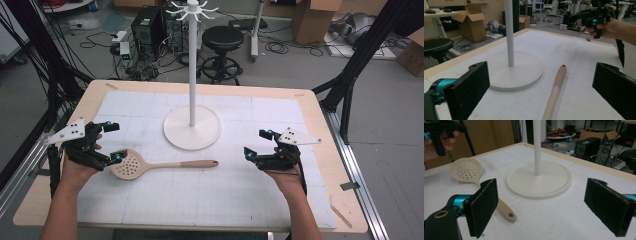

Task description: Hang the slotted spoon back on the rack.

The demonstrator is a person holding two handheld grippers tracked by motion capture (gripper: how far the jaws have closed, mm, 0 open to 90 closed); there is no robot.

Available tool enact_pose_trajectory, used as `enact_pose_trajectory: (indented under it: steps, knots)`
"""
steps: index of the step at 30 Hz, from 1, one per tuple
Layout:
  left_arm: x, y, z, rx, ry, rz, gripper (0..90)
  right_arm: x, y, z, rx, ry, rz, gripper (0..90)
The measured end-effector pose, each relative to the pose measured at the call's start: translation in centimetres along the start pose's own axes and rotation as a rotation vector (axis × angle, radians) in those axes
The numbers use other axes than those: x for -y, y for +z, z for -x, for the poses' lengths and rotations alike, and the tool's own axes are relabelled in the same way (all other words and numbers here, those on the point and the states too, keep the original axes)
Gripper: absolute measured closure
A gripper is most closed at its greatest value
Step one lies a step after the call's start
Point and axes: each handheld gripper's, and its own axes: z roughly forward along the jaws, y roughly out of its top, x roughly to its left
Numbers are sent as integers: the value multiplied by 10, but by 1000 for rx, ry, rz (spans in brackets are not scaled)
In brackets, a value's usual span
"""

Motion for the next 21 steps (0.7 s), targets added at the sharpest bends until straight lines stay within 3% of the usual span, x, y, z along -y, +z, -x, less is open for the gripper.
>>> enact_pose_trajectory:
  steps: [6, 11, 21]
  knots:
    - [-5, 7, 5, 22, 10, -23, 17, 1, -1, 1, 10, -18, -20, 112]
    - [-13, 22, 14, 64, 37, -63, 17, 1, -7, 4, 23, -14, -8, 112]
    - [-20, 74, 23, 117, 62, -224, 17, 1, -12, 9, 36, 3, 6, 112]
